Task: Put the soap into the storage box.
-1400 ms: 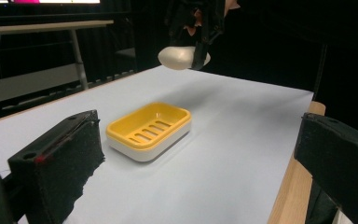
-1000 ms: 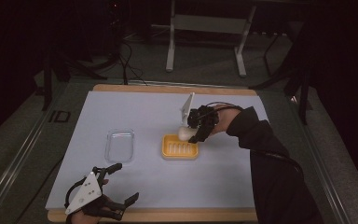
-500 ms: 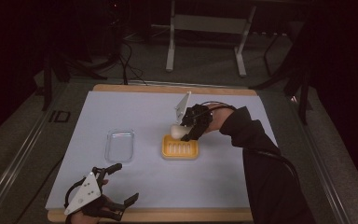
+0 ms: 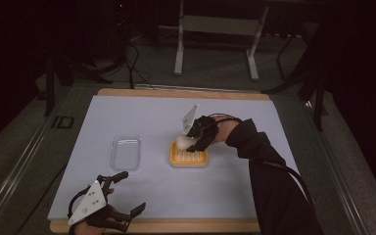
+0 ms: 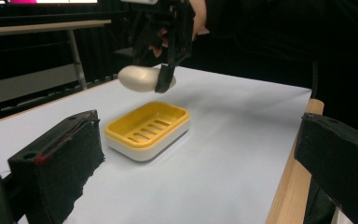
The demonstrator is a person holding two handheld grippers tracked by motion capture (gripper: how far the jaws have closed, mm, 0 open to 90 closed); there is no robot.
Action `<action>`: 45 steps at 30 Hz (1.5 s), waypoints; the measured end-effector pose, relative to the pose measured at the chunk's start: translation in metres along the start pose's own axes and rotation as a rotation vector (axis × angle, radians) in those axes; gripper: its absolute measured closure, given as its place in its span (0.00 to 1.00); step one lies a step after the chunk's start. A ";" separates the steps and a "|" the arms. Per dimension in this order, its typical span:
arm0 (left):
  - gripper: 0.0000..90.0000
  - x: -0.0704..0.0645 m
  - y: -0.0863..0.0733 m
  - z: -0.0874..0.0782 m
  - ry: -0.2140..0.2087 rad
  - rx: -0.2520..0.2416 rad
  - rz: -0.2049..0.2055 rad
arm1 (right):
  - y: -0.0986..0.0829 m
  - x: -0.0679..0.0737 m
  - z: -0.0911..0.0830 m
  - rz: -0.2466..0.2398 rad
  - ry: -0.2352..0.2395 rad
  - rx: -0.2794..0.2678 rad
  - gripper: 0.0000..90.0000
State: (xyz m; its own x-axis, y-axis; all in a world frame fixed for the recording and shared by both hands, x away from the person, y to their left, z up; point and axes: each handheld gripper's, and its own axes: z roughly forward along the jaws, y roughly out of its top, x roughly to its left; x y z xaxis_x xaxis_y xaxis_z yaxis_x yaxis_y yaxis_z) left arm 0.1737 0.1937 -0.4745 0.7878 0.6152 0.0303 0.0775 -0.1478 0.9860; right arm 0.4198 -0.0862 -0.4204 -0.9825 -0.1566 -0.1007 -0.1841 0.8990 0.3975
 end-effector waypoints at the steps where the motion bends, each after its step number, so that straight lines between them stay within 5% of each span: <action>1: 0.01 0.000 0.000 0.000 0.000 0.000 0.001 | -0.001 -0.001 0.002 0.007 0.003 0.000 0.55; 11: 0.01 0.000 0.000 0.000 0.000 0.003 -0.001 | -0.018 -0.006 0.023 0.097 0.029 -0.018 0.55; 19: 0.01 0.001 0.000 0.000 0.000 -0.002 -0.004 | -0.027 -0.005 0.036 0.093 0.025 -0.048 0.55; 45: 0.01 -0.001 -0.001 0.001 -0.001 0.009 0.013 | -0.036 -0.004 0.067 0.122 0.020 0.032 0.54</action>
State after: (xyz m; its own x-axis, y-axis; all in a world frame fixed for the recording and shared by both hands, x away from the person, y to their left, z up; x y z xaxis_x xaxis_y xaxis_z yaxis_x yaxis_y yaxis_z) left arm 0.1735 0.1923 -0.4753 0.7893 0.6125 0.0431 0.0728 -0.1630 0.9839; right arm 0.4321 -0.0910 -0.4954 -0.9980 -0.0532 -0.0355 -0.0627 0.9244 0.3763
